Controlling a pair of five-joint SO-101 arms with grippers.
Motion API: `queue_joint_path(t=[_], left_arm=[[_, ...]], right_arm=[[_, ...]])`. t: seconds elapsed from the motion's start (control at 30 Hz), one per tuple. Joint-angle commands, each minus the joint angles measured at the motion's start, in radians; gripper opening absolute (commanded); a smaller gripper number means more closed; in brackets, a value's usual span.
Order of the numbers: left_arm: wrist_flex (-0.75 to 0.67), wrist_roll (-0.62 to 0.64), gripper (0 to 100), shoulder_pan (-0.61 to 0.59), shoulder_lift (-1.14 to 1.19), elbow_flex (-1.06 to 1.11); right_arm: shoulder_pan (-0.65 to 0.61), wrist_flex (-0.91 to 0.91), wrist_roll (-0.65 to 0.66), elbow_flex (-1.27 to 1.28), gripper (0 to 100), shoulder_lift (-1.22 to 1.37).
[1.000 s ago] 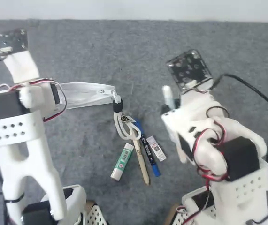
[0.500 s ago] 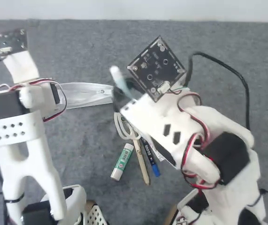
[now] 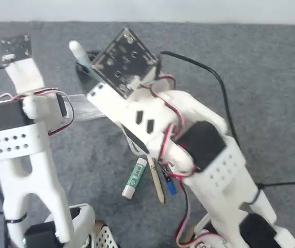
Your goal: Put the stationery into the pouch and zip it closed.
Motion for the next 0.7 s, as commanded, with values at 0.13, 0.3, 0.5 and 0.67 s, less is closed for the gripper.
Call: queue_joint_path(t=[0.13, 0.3, 0.5, 0.67], left_arm=[[-0.003, 0.014, 1, -0.002, -0.005, -0.005], [-0.003, 0.014, 1, -0.002, -0.005, -0.005], [-0.003, 0.014, 1, -0.002, -0.005, -0.005], [-0.003, 0.014, 1, -0.002, -0.005, -0.005]], right_arm=[[-0.01, -0.131, 0.009, -0.049, 0.6, 0.051], [-0.007, -0.171, 0.009, -0.049, 0.6, 0.113], [-0.004, -0.226, 0.009, -0.049, 0.6, 0.166], [-0.045, -0.211, 0.008, -0.048, 0.6, 0.094]])
